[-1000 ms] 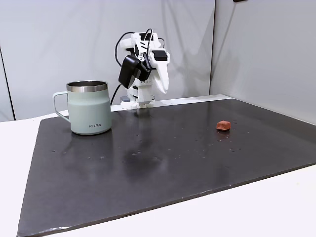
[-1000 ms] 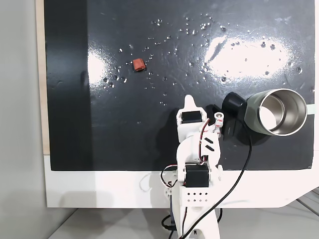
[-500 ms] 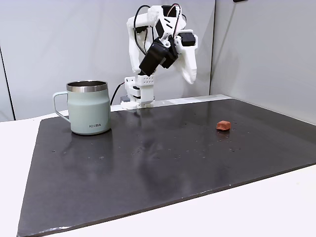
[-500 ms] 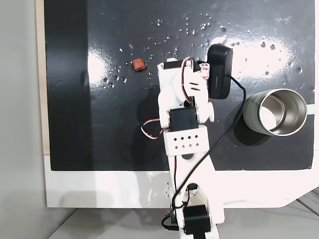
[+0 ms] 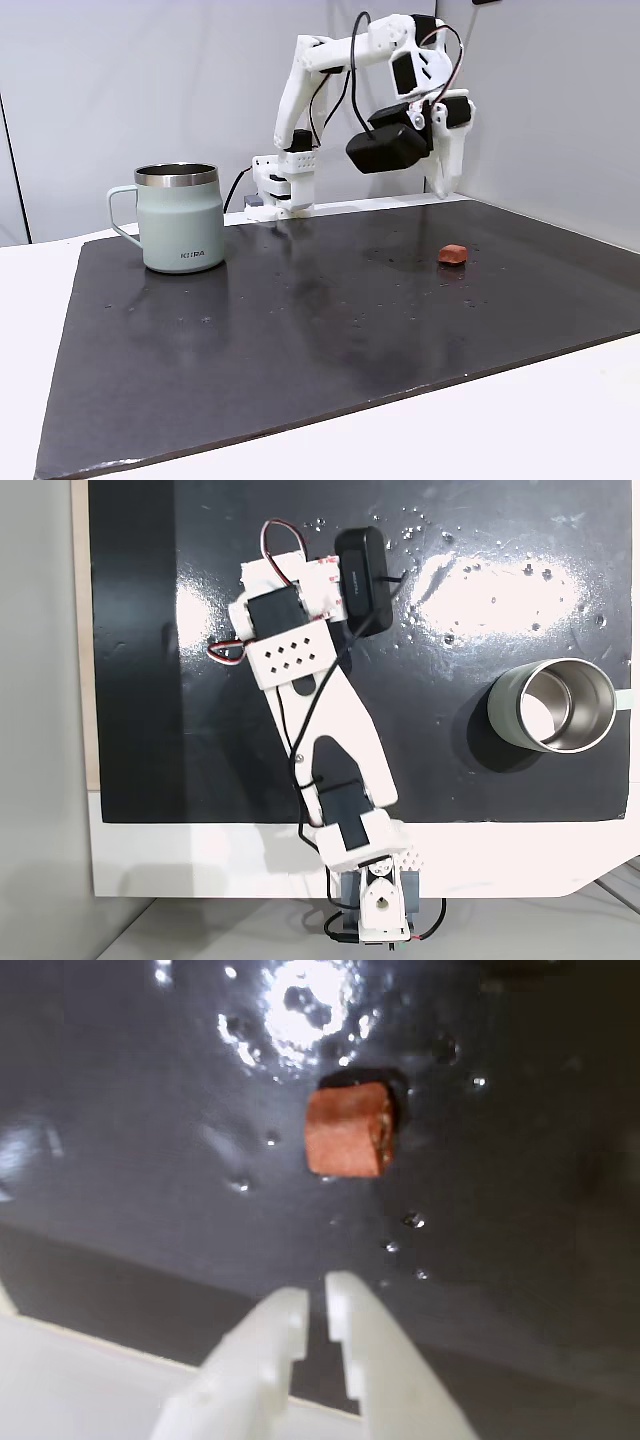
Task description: Grasp a cube and put it in the cup.
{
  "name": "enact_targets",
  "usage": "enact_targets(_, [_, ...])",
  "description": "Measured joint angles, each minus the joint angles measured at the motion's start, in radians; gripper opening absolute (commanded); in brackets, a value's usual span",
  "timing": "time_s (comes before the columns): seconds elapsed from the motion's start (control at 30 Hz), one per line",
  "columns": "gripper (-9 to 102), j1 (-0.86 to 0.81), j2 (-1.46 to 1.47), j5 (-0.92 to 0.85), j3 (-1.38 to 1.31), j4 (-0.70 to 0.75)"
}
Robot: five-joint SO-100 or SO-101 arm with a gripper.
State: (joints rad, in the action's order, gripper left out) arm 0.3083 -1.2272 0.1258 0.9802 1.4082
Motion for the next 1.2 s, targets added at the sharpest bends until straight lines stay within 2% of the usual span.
enact_targets(0.13, [0, 0.038, 0.114, 0.000, -0.144, 0.066])
enact_targets(0.5, [0, 0.072, 0.204, -0.002, -0.176, 0.087])
enact_targets(0.73, [22, 0.077, 0.207, 0.006, -0.176, 0.089])
enact_targets(1.2, [24, 0.038, 0.273, 0.026, -0.183, 0.112])
